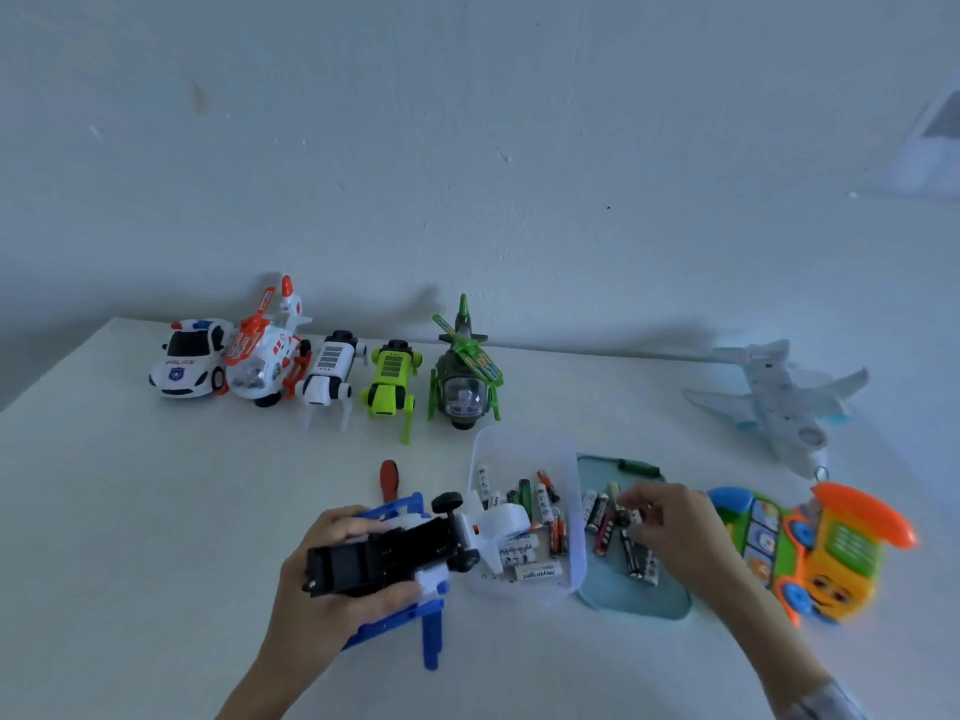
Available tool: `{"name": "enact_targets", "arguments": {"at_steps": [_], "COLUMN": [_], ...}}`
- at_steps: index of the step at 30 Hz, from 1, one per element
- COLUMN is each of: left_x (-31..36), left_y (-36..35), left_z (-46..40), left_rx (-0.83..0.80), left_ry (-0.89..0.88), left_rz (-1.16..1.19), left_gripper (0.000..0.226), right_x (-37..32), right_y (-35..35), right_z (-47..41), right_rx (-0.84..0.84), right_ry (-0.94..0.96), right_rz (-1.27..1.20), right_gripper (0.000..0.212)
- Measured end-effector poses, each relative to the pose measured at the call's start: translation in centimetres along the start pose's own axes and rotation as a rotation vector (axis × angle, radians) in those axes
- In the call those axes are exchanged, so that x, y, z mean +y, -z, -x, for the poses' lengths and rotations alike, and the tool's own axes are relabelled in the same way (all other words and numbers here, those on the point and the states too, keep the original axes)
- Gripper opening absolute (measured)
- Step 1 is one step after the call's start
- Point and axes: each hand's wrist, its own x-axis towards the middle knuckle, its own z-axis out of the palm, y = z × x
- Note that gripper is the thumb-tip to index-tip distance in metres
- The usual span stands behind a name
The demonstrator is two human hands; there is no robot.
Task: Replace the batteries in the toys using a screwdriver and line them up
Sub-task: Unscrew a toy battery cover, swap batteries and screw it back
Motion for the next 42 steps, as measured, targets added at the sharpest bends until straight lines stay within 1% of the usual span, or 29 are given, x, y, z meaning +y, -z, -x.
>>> {"name": "enact_targets", "arguments": {"at_steps": [2,5,6,9,10,13,16,21,26,28,31,34,35,36,38,39,41,42], "left_x": [-0.8,-1.1,-1.0,-0.5,-0.5,-1.4,-1.8,-0.8,0.4,1.2,2.4,2.2,1.9,1.8,1.6,1.4,1.1,1.0], "left_y": [-0.2,0.1,0.3,1.0,1.3,2.2,2.3,1.6,2.3,2.4,2.7,3.4,3.7,4.1,5.0,5.4,6.3,6.7], "left_z": [0.4,0.7,0.6,0.5,0.5,0.5,0.5,0.6,0.7,0.9,1.2,1.2,1.2,1.1,1.0,0.9,0.9,0.9], "left_rx": [0.026,0.042,0.051,0.038,0.022,-0.015,-0.020,0.034,0.078,0.105,0.151,0.216,0.241,0.276,0.358,0.392,0.405,0.413], "left_ry": [0.019,0.024,0.020,-0.007,-0.008,0.027,0.045,0.052,0.055,0.065,0.060,0.092,0.098,0.100,0.099,0.108,0.129,0.131], "left_rz": [0.005,0.009,0.015,-0.025,-0.046,-0.069,-0.053,0.003,0.019,0.043,0.083,0.155,0.173,0.194,0.247,0.246,0.209,0.195], "left_gripper": [0.061,0.064,0.064,0.060,0.061,0.071,0.076,0.079,0.078,0.080,0.081,0.082,0.078,0.070,0.047,0.042,0.044,0.048], "right_x": [-0.1,-0.1,0.0,0.0,0.2,0.5,0.5,0.2,0.3,0.6,0.3,-0.6,-1.0,-1.5,-3.0,-3.9,-6.1,-7.4], "right_y": [-0.4,-1.6,-1.9,-2.0,-2.1,-2.5,-2.7,-3.3,-3.8,-3.4,-2.2,-0.5,-0.1,0.2,0.8,1.0,0.6,-0.1], "right_z": [0.3,0.4,0.4,0.4,0.4,0.0,-0.6,-1.3,-2.0,-2.1,-2.1,-1.8,-1.5,-1.1,-0.1,0.2,0.7,0.9], "right_rx": [-0.065,-0.135,-0.135,-0.073,-0.043,0.021,0.020,0.049,0.085,0.098,0.149,0.190,0.204,0.216,0.245,0.255,0.237,0.200], "right_ry": [0.026,0.076,0.071,-0.039,-0.076,-0.133,-0.147,-0.175,-0.220,-0.233,-0.197,-0.172,-0.161,-0.149,-0.114,-0.089,-0.039,-0.021], "right_rz": [0.047,0.104,0.130,0.259,0.272,0.237,0.241,0.306,0.331,0.278,0.143,0.016,-0.037,-0.106,-0.269,-0.365,-0.558,-0.617], "right_gripper": [0.033,0.044,0.041,0.023,0.020,0.018,0.017,0.010,0.010,0.011,0.012,0.011,0.009,0.008,0.006,0.006,0.009,0.014]}}
